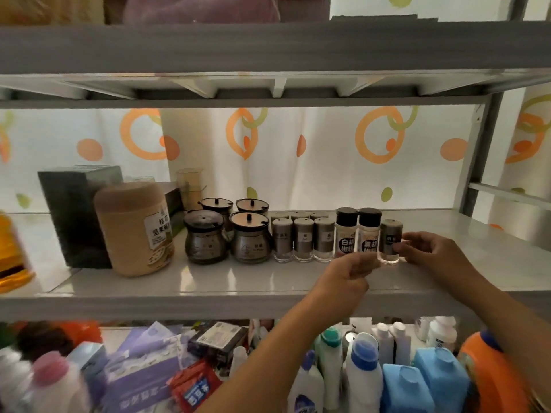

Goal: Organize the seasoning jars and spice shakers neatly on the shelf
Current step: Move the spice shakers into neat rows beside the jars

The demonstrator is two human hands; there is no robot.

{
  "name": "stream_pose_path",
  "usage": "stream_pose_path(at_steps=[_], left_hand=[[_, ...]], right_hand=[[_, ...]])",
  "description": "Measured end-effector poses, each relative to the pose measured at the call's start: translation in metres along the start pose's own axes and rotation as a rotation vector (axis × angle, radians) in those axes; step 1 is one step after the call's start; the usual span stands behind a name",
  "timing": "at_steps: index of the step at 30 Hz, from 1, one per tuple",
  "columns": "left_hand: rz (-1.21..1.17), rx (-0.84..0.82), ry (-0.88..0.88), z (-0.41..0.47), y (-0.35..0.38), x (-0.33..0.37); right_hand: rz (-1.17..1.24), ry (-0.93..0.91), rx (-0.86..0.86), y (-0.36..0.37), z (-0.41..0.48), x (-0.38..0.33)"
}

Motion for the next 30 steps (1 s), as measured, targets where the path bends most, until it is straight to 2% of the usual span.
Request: stream_pose_path(at_steps=[3,7,8,11,13,15,18,22,30], left_hand=[[0.017,0.111,0.027,-0.023,-0.041,0.002],[0.031,0.249,0.046,-0.058,-0.118,0.004],[0.027,0.288,0.036,-0.066,-0.139,0.003],[0.028,0.455,-0.018,-0.089,-0.199,-0.007],[0.05,0.552,-0.085,-0.097,-0.23,-0.022],[0.106,0.611,-0.147,-0.098,-0.251,-0.036],[0.111,0.613,-0.205,-0.093,-0.263,-0.047],[0.022,0.521,-0.235,-0.082,-0.261,-0.05],[-0.146,0.358,-0.2,-0.076,-0.259,-0.057]], right_hand=[[0.011,-0.023,-0.005,0.001,-0.002,-0.004],[0.276,-0.082,0.188,-0.025,-0.021,-0.009],[0.372,-0.089,0.194,-0.026,-0.024,-0.011],[0.537,-0.107,-0.044,0.009,-0.034,-0.048],[0.492,-0.112,-0.282,0.053,-0.044,-0.082],[0.443,-0.081,-0.435,0.097,-0.048,-0.107],[0.508,0.001,-0.551,0.154,-0.046,-0.135],[0.57,0.069,-0.611,0.205,-0.04,-0.158],[0.646,0.058,-0.655,0.239,-0.031,-0.158]])
Point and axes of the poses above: each hand's wrist, its own z-axis towards the middle knuckle, its own y-axis out of the palm, x = y × z, the point moved 7 cm from there along z, towards the middle knuckle, and after that the axes turned 3 degrees about y, right-handed, at the moved point
